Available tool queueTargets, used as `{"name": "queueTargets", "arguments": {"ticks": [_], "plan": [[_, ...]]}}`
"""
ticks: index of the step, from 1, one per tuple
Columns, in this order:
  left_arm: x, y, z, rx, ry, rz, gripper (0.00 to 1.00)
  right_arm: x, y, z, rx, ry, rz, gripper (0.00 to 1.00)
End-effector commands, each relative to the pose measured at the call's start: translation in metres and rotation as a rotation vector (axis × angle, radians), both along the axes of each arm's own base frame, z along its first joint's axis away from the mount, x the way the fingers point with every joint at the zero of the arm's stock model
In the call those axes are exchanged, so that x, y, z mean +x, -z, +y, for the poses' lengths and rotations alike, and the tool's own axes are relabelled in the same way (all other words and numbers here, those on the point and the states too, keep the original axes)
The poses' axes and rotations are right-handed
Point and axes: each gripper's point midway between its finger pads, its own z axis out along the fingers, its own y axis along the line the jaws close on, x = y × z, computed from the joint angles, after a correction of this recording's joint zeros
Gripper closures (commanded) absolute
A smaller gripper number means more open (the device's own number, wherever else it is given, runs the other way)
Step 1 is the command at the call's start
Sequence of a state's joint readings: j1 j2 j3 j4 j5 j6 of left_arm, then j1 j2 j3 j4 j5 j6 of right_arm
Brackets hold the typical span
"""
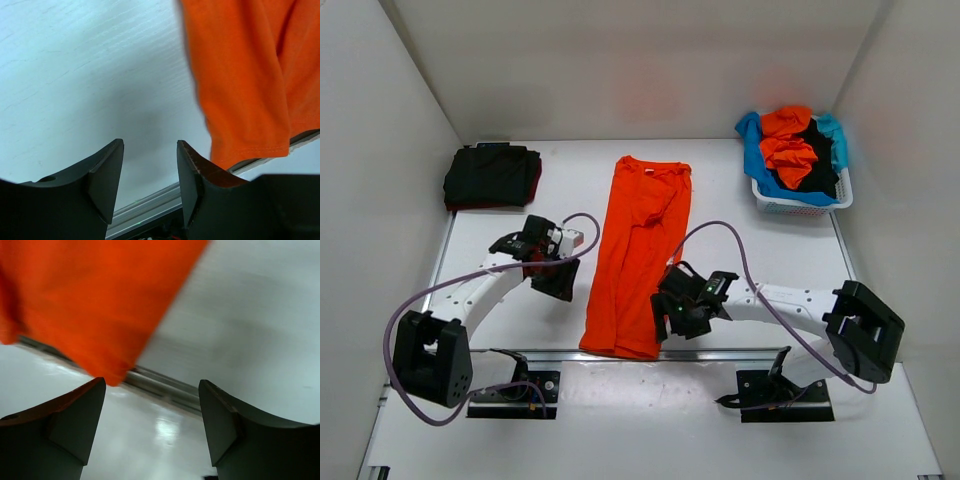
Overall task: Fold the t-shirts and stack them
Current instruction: Rotate the tshirt 90 degrees
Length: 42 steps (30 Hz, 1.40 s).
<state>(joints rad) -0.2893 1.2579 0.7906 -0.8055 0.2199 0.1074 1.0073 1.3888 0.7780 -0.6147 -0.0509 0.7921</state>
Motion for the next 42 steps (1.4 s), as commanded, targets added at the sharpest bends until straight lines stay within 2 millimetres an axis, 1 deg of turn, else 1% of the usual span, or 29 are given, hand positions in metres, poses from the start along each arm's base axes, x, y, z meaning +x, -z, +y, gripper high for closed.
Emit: {"name": "queueTargets", "arguments": {"ticks": [1,4,5,7,8,9,10,12,14,15,16,18,20,21,22,23,24,26,27,28,31,32,34,35,36,37,38,40,42], "plan": [[-0.001,-0.001,-0.012,-0.020,0.003,-0.010,0.42,0.005,-0.016,0.046,0.177,0.160,0.031,0.28],[-0.006,-0.004,-0.019,-0.023,0.042,-0.025,0.42,0.006,-0.017,0.060,0.225,0.194,0.028,0.28],[-0.008,-0.005,-0.021,-0.029,0.050,-0.025,0.42,0.003,-0.015,0.059,0.215,0.209,0.048,0.28],[-0.010,-0.006,-0.024,-0.030,0.063,-0.036,0.42,-0.001,0.003,0.044,0.125,0.266,0.097,0.30],[-0.010,-0.009,-0.025,-0.032,0.069,-0.051,0.41,-0.005,0.009,0.041,0.101,0.289,0.123,0.30],[-0.010,-0.009,-0.026,-0.033,0.079,-0.052,0.41,-0.008,0.012,0.039,0.089,0.280,0.131,0.29],[-0.013,-0.008,-0.027,-0.031,0.083,-0.051,0.41,-0.006,0.008,0.045,0.098,0.275,0.121,0.30],[-0.012,-0.010,-0.028,-0.035,0.079,-0.063,0.39,-0.003,0.010,0.047,0.062,0.266,0.110,0.32],[-0.012,-0.012,-0.030,-0.037,0.087,-0.074,0.40,-0.008,0.022,0.044,-0.019,0.240,0.139,0.34],[-0.011,-0.014,-0.030,-0.040,0.092,-0.079,0.39,-0.007,0.017,0.051,-0.019,0.233,0.148,0.35],[-0.012,-0.013,-0.029,-0.036,0.085,-0.078,0.40,-0.009,0.021,0.055,-0.038,0.208,0.149,0.36],[-0.012,-0.013,-0.029,-0.041,0.082,-0.074,0.39,-0.014,0.029,0.055,-0.068,0.208,0.175,0.49],[-0.011,-0.014,-0.029,-0.039,0.081,-0.086,0.39,-0.021,0.036,0.044,-0.094,0.237,0.210,0.78],[-0.013,-0.011,-0.028,-0.039,0.084,-0.078,0.39,-0.021,0.034,0.041,-0.087,0.249,0.208,0.97],[-0.011,-0.015,-0.029,-0.042,0.085,-0.087,0.39,-0.020,0.036,0.034,-0.082,0.274,0.205,1.00],[-0.011,-0.015,-0.031,-0.047,0.088,-0.090,0.39,-0.017,0.036,0.025,-0.076,0.300,0.202,1.00],[-0.011,-0.014,-0.029,-0.041,0.084,-0.086,0.39,-0.011,0.028,0.024,-0.043,0.314,0.173,1.00],[-0.012,-0.013,-0.030,-0.043,0.088,-0.076,0.39,-0.007,0.031,-0.002,-0.065,0.360,0.174,1.00],[-0.012,-0.013,-0.032,-0.043,0.105,-0.077,0.39,0.004,0.024,-0.007,-0.045,0.383,0.148,1.00],[-0.013,-0.010,-0.032,-0.043,0.105,-0.064,0.39,0.005,0.026,-0.016,-0.056,0.388,0.139,1.00],[-0.016,-0.008,-0.037,-0.046,0.133,-0.049,0.39,0.016,0.021,-0.038,-0.028,0.426,0.107,1.00],[-0.017,-0.007,-0.040,-0.047,0.139,-0.039,0.39,0.014,0.025,-0.046,-0.053,0.425,0.110,1.00],[-0.016,-0.007,-0.044,-0.049,0.150,-0.039,0.39,0.017,0.021,-0.050,-0.026,0.426,0.094,1.00],[-0.017,-0.008,-0.047,-0.052,0.166,-0.033,0.39,0.016,0.021,-0.051,-0.004,0.406,0.079,0.97],[-0.017,-0.008,-0.051,-0.057,0.184,-0.039,0.39,0.013,0.020,-0.045,0.033,0.378,0.083,0.91],[-0.017,-0.009,-0.054,-0.057,0.187,-0.037,0.39,0.013,0.020,-0.046,0.052,0.378,0.072,0.74],[-0.017,-0.009,-0.057,-0.065,0.195,-0.034,0.39,0.013,0.015,-0.043,0.071,0.359,0.057,0.62],[-0.013,-0.011,-0.059,-0.064,0.194,-0.037,0.39,0.011,0.007,-0.043,0.077,0.330,0.033,0.56],[-0.011,-0.014,-0.063,-0.099,0.179,-0.028,0.39,0.018,-0.007,-0.044,0.083,0.320,-0.020,0.55]]}}
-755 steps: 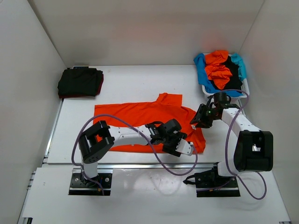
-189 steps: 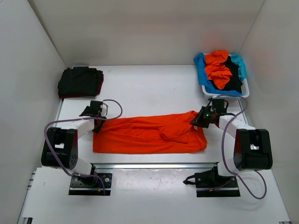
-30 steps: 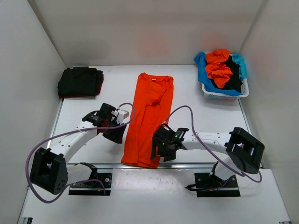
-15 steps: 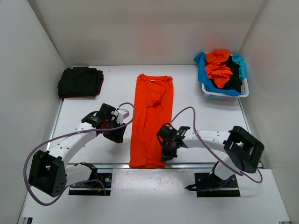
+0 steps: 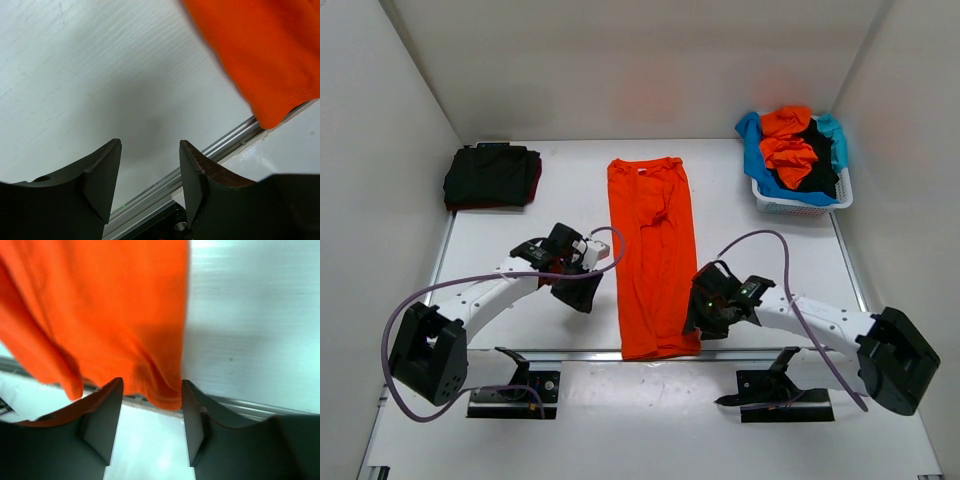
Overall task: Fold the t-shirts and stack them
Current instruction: Rotate the tshirt 90 degrees
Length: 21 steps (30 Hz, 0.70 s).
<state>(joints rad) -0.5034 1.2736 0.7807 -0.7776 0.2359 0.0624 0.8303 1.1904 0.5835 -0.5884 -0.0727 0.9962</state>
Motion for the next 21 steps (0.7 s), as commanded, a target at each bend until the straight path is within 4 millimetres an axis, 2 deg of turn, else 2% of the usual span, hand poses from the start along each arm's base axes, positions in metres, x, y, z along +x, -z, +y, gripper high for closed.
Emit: {"name": "queueTargets", "arguments": {"ticks": [1,2,4,5,6,7,8,9,10,11,13,14,15,16,17,18,21], "plan": [[0.017,-0.019,-0.014,-0.083,-0.010,-0.039,0.39,0.014,-0.029,0.004,0.022,-0.049,-0.120,0.52],[0.016,-0.017,-0.015,-0.085,-0.018,-0.032,0.39,0.019,-0.034,0.001,0.009,-0.060,-0.146,0.50],[0.016,-0.017,-0.015,-0.097,-0.019,-0.029,0.39,0.034,-0.056,0.013,0.027,-0.118,-0.205,0.50],[0.013,-0.014,-0.013,-0.092,-0.022,-0.017,0.38,0.046,-0.066,0.024,0.033,-0.140,-0.233,0.51],[0.010,-0.013,-0.014,-0.085,-0.009,-0.021,0.38,0.050,-0.062,0.028,0.012,-0.190,-0.237,0.53],[0.010,-0.013,-0.015,-0.081,-0.002,-0.022,0.39,0.062,-0.074,0.041,0.032,-0.226,-0.279,0.54],[0.010,-0.013,-0.015,-0.079,-0.002,-0.023,0.38,0.072,-0.076,0.053,0.050,-0.247,-0.281,0.57],[0.010,-0.011,-0.014,-0.075,-0.004,-0.015,0.39,0.074,-0.066,0.061,0.052,-0.287,-0.240,0.59],[0.011,-0.013,-0.014,-0.082,-0.008,-0.019,0.39,0.080,-0.074,0.074,0.087,-0.328,-0.256,0.60],[0.010,-0.010,-0.011,-0.069,-0.018,-0.009,0.38,0.088,-0.073,0.087,0.097,-0.360,-0.263,0.60],[0.013,-0.010,-0.010,-0.073,-0.026,-0.018,0.38,0.089,-0.058,0.105,0.074,-0.426,-0.226,0.53],[0.014,-0.010,-0.007,-0.070,-0.036,-0.019,0.39,0.095,-0.059,0.111,0.077,-0.434,-0.230,0.51],[0.012,-0.010,-0.008,-0.070,-0.030,-0.018,0.39,0.093,-0.048,0.112,0.056,-0.450,-0.212,0.49],[0.013,-0.010,-0.008,-0.067,-0.038,-0.014,0.38,0.093,-0.049,0.117,0.075,-0.454,-0.199,0.49],[0.014,-0.010,-0.009,-0.072,-0.034,-0.019,0.38,0.092,-0.040,0.119,0.075,-0.465,-0.182,0.49],[0.012,-0.009,-0.008,-0.067,-0.039,-0.008,0.38,0.093,-0.039,0.122,0.085,-0.466,-0.184,0.50],[0.012,-0.008,-0.009,-0.068,-0.033,-0.009,0.38,0.093,-0.029,0.120,0.078,-0.461,-0.167,0.53]]}}
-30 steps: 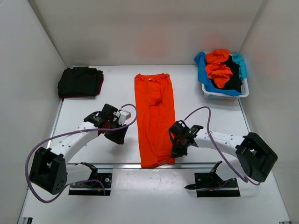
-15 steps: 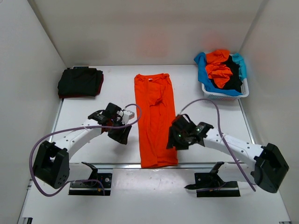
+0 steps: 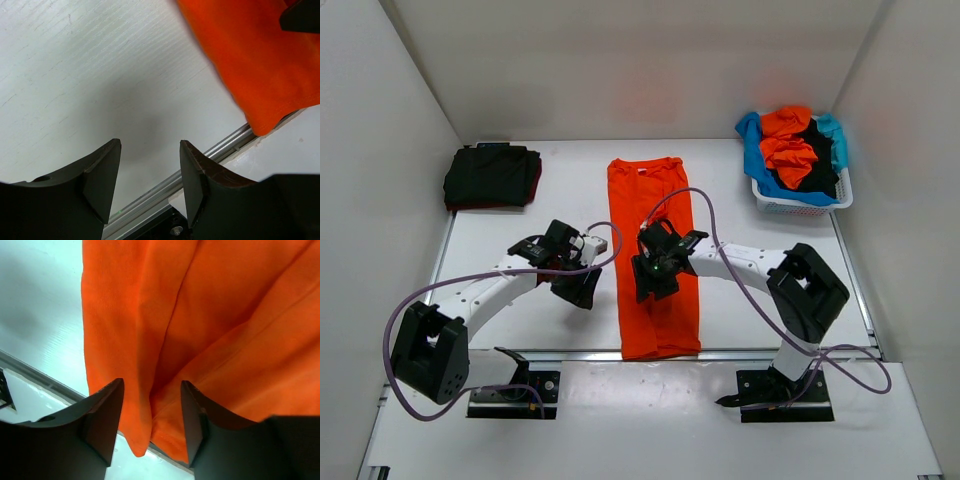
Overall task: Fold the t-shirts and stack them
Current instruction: Rotate the tshirt 90 degrees
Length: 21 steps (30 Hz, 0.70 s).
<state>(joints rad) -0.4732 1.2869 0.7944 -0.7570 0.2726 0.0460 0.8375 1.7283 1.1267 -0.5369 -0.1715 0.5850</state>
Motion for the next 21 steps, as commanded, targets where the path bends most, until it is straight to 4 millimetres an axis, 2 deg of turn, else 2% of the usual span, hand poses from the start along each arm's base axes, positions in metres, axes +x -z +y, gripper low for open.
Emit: {"name": "queueTargets", "arguments": {"ticks": [1,6,7,8,10,14,18,19,20,21], "plan": [[0.003,-0.004,-0.005,-0.026,-0.001,-0.015,0.38,0.002,-0.007,0.010,0.050,-0.043,-0.024,0.56],[0.004,-0.002,-0.003,-0.021,-0.006,-0.007,0.38,0.001,-0.005,0.023,0.121,-0.051,-0.004,0.73],[0.003,-0.001,-0.003,-0.021,-0.007,-0.007,0.38,0.000,-0.002,0.021,0.107,-0.044,0.005,0.80],[0.004,-0.002,-0.003,-0.020,-0.005,-0.009,0.38,-0.002,0.000,0.022,0.105,-0.042,0.017,0.83],[0.002,-0.001,-0.005,-0.024,0.004,-0.005,0.38,-0.003,-0.002,0.024,0.129,-0.049,0.019,0.82],[0.001,-0.001,-0.006,-0.025,0.011,-0.002,0.39,-0.007,0.007,0.016,0.094,-0.034,0.031,0.74],[0.000,-0.002,-0.007,-0.025,0.016,-0.008,0.38,-0.009,0.012,0.014,0.093,-0.035,0.042,0.77],[-0.002,0.000,-0.005,-0.022,0.019,0.000,0.38,-0.010,0.014,0.015,0.094,-0.037,0.043,0.83],[0.001,-0.004,-0.007,-0.029,0.013,-0.014,0.38,-0.010,0.018,0.012,0.084,-0.021,0.060,0.98],[0.001,-0.004,-0.008,-0.029,0.017,-0.012,0.38,-0.010,0.018,0.011,0.092,-0.011,0.064,1.00]]}}
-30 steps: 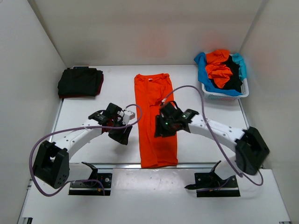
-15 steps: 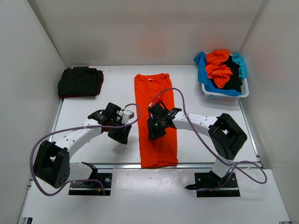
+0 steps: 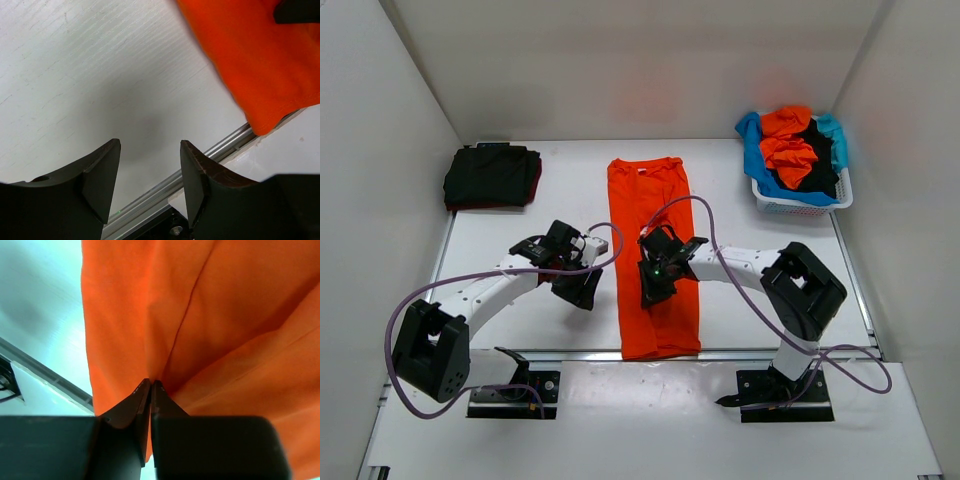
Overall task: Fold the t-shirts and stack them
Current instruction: Rotate the tshirt 90 degrees
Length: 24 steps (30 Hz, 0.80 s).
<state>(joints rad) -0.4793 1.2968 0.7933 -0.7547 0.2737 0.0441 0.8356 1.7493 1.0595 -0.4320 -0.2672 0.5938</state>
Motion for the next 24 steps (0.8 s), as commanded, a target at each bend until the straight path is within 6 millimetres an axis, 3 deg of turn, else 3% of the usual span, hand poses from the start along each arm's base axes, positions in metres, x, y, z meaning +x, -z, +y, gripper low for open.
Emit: {"name": "queueTargets", "arguments": {"ticks": [1,5,9,12,16,20,24], "plan": [[0.001,-0.005,-0.006,-0.028,0.008,-0.017,0.38,0.001,0.001,0.002,0.039,0.027,0.011,1.00],[0.001,-0.008,-0.006,-0.033,0.011,-0.028,0.38,0.004,-0.014,-0.005,0.095,0.103,-0.021,1.00],[0.000,-0.007,-0.008,-0.037,0.022,-0.024,0.37,-0.007,-0.009,-0.010,0.108,0.112,0.003,1.00],[-0.002,-0.006,-0.009,-0.036,0.028,-0.020,0.38,-0.012,-0.010,-0.003,0.115,0.080,0.010,0.99],[-0.002,-0.007,-0.010,-0.035,0.032,-0.022,0.37,-0.006,-0.014,-0.002,0.123,0.095,-0.001,0.73],[-0.005,-0.011,-0.016,-0.051,0.072,-0.021,0.38,0.002,-0.033,-0.013,0.131,0.126,-0.053,0.63],[-0.028,-0.014,-0.040,-0.096,0.183,0.026,0.37,0.004,-0.054,-0.038,0.087,0.178,-0.115,0.57]]}}
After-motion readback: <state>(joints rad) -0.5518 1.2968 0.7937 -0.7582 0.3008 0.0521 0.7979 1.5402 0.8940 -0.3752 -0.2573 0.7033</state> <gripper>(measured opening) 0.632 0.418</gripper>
